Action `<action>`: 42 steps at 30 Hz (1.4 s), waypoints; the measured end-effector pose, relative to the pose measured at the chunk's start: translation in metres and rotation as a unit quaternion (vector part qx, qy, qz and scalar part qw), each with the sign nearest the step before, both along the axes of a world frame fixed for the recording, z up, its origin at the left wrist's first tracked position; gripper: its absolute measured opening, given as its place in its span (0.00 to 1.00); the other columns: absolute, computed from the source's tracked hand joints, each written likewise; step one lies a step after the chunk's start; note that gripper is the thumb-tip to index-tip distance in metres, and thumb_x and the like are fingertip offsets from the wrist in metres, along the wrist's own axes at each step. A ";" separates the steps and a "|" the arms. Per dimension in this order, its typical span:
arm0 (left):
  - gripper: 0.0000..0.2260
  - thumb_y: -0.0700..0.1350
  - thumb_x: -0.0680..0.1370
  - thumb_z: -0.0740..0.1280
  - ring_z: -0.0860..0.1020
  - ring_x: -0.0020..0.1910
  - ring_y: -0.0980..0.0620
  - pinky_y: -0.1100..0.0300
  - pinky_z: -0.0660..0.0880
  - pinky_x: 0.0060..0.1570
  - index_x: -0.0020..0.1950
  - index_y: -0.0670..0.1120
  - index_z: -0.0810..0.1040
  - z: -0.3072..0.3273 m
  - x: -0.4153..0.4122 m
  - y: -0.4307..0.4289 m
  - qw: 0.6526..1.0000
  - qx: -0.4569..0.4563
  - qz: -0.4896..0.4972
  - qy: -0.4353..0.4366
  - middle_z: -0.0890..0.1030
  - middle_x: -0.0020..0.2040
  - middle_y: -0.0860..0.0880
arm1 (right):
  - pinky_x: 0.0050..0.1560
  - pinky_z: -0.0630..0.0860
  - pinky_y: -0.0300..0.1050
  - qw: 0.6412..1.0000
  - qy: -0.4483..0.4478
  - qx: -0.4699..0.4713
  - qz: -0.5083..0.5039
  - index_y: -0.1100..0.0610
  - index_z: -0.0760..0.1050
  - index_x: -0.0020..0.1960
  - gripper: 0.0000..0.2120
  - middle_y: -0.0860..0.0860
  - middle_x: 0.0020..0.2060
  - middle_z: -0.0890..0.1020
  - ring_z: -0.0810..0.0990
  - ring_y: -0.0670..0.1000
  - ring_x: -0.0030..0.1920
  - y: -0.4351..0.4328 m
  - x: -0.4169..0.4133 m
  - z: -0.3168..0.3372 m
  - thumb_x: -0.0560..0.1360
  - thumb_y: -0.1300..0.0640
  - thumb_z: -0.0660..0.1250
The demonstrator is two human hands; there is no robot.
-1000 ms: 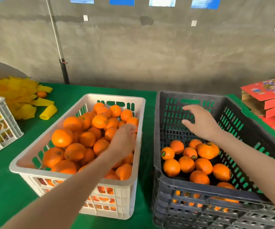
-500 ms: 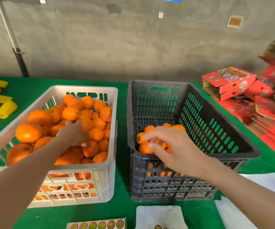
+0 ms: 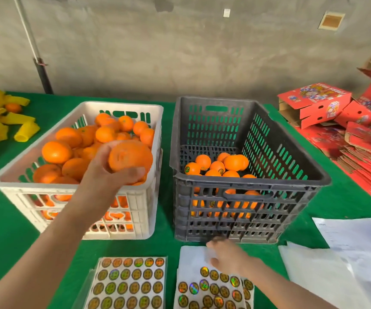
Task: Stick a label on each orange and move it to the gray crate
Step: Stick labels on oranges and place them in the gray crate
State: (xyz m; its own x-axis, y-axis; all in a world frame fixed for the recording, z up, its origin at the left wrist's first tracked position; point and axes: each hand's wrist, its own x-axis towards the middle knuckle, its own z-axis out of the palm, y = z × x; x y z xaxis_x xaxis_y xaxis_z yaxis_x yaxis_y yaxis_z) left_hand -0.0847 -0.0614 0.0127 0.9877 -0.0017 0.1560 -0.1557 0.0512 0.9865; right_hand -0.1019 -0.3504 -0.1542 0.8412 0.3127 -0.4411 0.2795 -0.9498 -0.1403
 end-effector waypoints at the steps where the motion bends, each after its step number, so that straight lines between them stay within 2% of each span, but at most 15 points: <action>1: 0.34 0.60 0.50 0.80 0.77 0.58 0.43 0.40 0.75 0.56 0.54 0.65 0.75 -0.006 -0.010 -0.004 1.000 0.011 0.007 0.007 0.77 0.59 0.50 | 0.58 0.72 0.49 1.000 -0.006 0.001 -0.009 0.59 0.71 0.61 0.16 0.58 0.59 0.76 0.74 0.58 0.60 0.001 0.000 -0.007 0.79 0.51 0.57; 4: 0.32 0.58 0.50 0.79 0.77 0.55 0.45 0.47 0.76 0.52 0.53 0.64 0.75 -0.027 -0.035 -0.018 0.998 0.037 0.011 0.040 0.78 0.56 0.51 | 0.61 0.70 0.50 0.999 -0.024 0.018 -0.034 0.57 0.71 0.64 0.21 0.56 0.61 0.75 0.73 0.57 0.61 0.007 -0.001 -0.015 0.78 0.46 0.56; 7: 0.37 0.59 0.50 0.78 0.78 0.56 0.45 0.44 0.73 0.59 0.59 0.57 0.75 -0.049 -0.050 -0.029 0.993 0.053 -0.001 0.104 0.80 0.55 0.49 | 0.68 0.65 0.50 0.996 -0.051 0.053 -0.059 0.54 0.69 0.69 0.22 0.54 0.65 0.73 0.69 0.55 0.67 0.011 0.000 -0.019 0.77 0.49 0.59; 10: 0.38 0.58 0.49 0.79 0.80 0.53 0.45 0.45 0.73 0.61 0.57 0.50 0.76 -0.071 -0.056 -0.038 0.984 0.032 -0.035 0.169 0.83 0.51 0.46 | 0.63 0.69 0.46 0.989 -0.078 0.111 -0.064 0.57 0.76 0.59 0.14 0.54 0.58 0.77 0.73 0.54 0.62 0.011 0.001 -0.014 0.76 0.57 0.60; 13: 0.38 0.54 0.48 0.80 0.83 0.48 0.49 0.57 0.75 0.50 0.55 0.46 0.76 -0.096 -0.060 -0.043 0.969 -0.046 -0.090 0.226 0.85 0.47 0.47 | 0.56 0.71 0.40 0.973 -0.074 0.207 -0.072 0.59 0.76 0.55 0.10 0.51 0.52 0.80 0.77 0.50 0.55 0.008 0.001 -0.003 0.76 0.62 0.59; 15: 0.40 0.56 0.48 0.80 0.81 0.52 0.47 0.56 0.73 0.51 0.57 0.44 0.77 -0.112 -0.063 -0.050 0.956 -0.051 -0.135 0.256 0.85 0.50 0.46 | 0.53 0.71 0.38 0.961 -0.068 0.261 -0.067 0.55 0.75 0.51 0.07 0.46 0.46 0.78 0.76 0.47 0.50 0.006 0.001 0.009 0.77 0.63 0.60; 17: 0.46 0.60 0.44 0.82 0.78 0.57 0.44 0.52 0.72 0.57 0.59 0.43 0.78 -0.124 -0.062 -0.056 0.945 -0.037 -0.170 0.277 0.83 0.55 0.44 | 0.51 0.71 0.40 0.950 -0.065 0.299 -0.057 0.48 0.71 0.44 0.10 0.43 0.42 0.75 0.75 0.46 0.47 0.005 0.001 0.020 0.78 0.63 0.61; 21: 0.48 0.61 0.47 0.81 0.79 0.58 0.43 0.51 0.74 0.59 0.62 0.41 0.76 -0.131 -0.057 -0.069 0.926 0.012 -0.258 0.275 0.82 0.57 0.42 | 0.51 0.73 0.44 0.935 -0.065 0.340 -0.079 0.43 0.66 0.39 0.16 0.51 0.46 0.78 0.76 0.51 0.50 0.005 -0.001 0.034 0.78 0.62 0.62; 23: 0.47 0.60 0.45 0.82 0.80 0.55 0.43 0.53 0.77 0.53 0.60 0.40 0.77 -0.136 -0.056 -0.073 0.928 -0.011 -0.252 0.274 0.83 0.54 0.42 | 0.51 0.73 0.43 0.929 -0.074 0.352 -0.085 0.43 0.67 0.40 0.15 0.49 0.44 0.77 0.75 0.49 0.48 0.004 -0.004 0.036 0.78 0.62 0.63; 25: 0.48 0.59 0.45 0.83 0.82 0.51 0.43 0.55 0.78 0.47 0.59 0.38 0.77 -0.141 -0.054 -0.076 0.931 -0.040 -0.233 0.279 0.84 0.52 0.40 | 0.51 0.71 0.38 0.924 -0.091 0.363 -0.076 0.47 0.72 0.48 0.09 0.47 0.44 0.75 0.74 0.46 0.47 0.001 -0.009 0.036 0.77 0.62 0.65; 27: 0.49 0.58 0.46 0.83 0.83 0.49 0.42 0.56 0.79 0.43 0.60 0.36 0.76 -0.145 -0.053 -0.078 0.930 -0.067 -0.225 0.284 0.83 0.52 0.38 | 0.56 0.67 0.32 0.919 -0.160 0.355 -0.056 0.54 0.75 0.55 0.09 0.47 0.50 0.75 0.73 0.45 0.53 -0.004 -0.016 0.033 0.76 0.62 0.66; 30: 0.42 0.58 0.50 0.82 0.82 0.50 0.40 0.55 0.80 0.44 0.58 0.38 0.80 -0.149 -0.050 -0.079 0.925 -0.099 -0.231 0.285 0.81 0.54 0.35 | 0.58 0.64 0.31 0.901 -0.255 0.351 -0.015 0.57 0.80 0.53 0.08 0.48 0.51 0.76 0.72 0.47 0.54 -0.009 -0.032 0.032 0.74 0.63 0.69; 33: 0.36 0.58 0.52 0.82 0.82 0.50 0.40 0.53 0.80 0.45 0.55 0.41 0.83 -0.152 -0.051 -0.079 0.918 -0.120 -0.242 0.289 0.82 0.54 0.35 | 0.57 0.63 0.28 0.901 -0.234 0.364 0.018 0.56 0.81 0.54 0.09 0.43 0.47 0.75 0.71 0.41 0.52 -0.007 -0.049 0.027 0.74 0.60 0.70; 37: 0.44 0.58 0.49 0.82 0.83 0.47 0.42 0.56 0.80 0.40 0.59 0.40 0.77 -0.156 -0.051 -0.081 0.918 -0.137 -0.216 0.302 0.83 0.52 0.37 | 0.59 0.61 0.27 0.915 -0.222 0.338 0.013 0.53 0.77 0.62 0.15 0.43 0.52 0.75 0.69 0.40 0.56 -0.001 -0.055 0.018 0.76 0.54 0.68; 42: 0.48 0.64 0.45 0.80 0.82 0.48 0.48 0.56 0.75 0.47 0.60 0.44 0.76 -0.159 -0.049 -0.084 0.931 -0.112 -0.188 0.291 0.85 0.50 0.44 | 0.55 0.60 0.26 0.918 -0.217 0.332 0.009 0.54 0.80 0.57 0.11 0.40 0.49 0.73 0.67 0.39 0.53 0.004 -0.056 0.015 0.75 0.57 0.69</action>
State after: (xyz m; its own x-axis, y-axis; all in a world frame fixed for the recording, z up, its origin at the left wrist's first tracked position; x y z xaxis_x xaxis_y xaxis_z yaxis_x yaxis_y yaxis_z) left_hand -0.1337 -0.1458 -0.1463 0.8406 -0.3972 -0.3683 0.4733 0.2079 0.8560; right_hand -0.1575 -0.3466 -0.1392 0.8843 0.4077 0.2275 0.4615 -0.6899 -0.5576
